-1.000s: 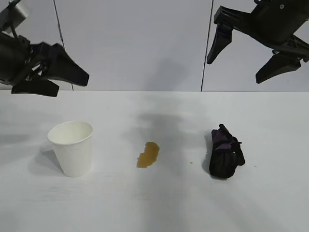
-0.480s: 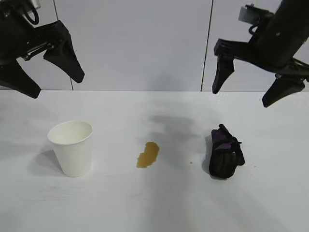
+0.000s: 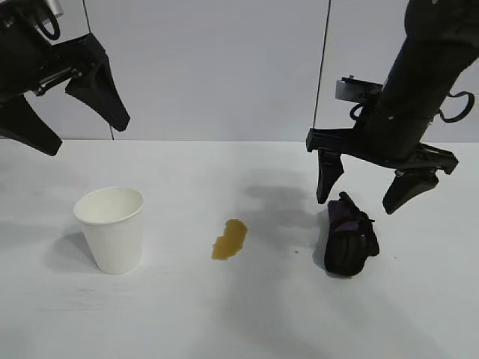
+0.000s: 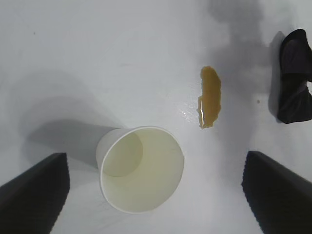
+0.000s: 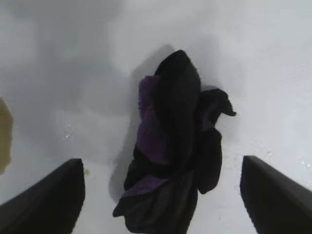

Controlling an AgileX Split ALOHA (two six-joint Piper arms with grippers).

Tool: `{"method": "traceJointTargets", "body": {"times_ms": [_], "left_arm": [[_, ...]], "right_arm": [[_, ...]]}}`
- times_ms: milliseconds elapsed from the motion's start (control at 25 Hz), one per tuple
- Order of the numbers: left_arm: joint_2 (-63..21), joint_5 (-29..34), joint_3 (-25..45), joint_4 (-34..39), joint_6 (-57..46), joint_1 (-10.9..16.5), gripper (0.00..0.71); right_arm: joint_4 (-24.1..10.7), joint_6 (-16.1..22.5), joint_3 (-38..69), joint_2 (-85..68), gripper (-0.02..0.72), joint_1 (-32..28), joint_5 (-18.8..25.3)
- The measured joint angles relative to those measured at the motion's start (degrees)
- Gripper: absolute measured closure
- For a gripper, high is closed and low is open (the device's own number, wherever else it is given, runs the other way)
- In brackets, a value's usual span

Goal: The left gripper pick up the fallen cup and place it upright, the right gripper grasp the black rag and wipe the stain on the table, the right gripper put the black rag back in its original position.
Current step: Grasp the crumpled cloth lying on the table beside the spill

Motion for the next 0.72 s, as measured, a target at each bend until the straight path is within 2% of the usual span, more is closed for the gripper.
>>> {"method": "traceJointTargets", "body": {"times_ms": [80, 160, 360, 640, 720], "left_arm": [[0.0, 0.0, 0.0, 0.0, 0.0, 0.0, 0.017], [0.0, 0.1, 0.0, 0.0, 0.0, 0.0, 0.017], [0.0, 0.3, 0.0, 0.0, -0.2, 0.0, 0.017], [0.0, 0.4, 0.0, 0.1, -0.2, 0.0, 0.017], [0.0, 0.4, 0.0, 0.3, -0.2, 0.0, 0.017]], "right_arm": [[-2.1, 1.5, 0.0, 0.6, 0.174, 0.1, 0.2], [-2.8, 2.0, 0.0, 1.5, 0.182, 0.1, 0.5], [-2.5, 2.1, 0.0, 3.3, 0.211, 0.9, 0.5], [-2.5, 2.6, 0.0, 5.7, 0.311, 3.7, 0.2], [-2.5, 3.4, 0.0, 6.0, 0.381, 3.8, 0.2]]}}
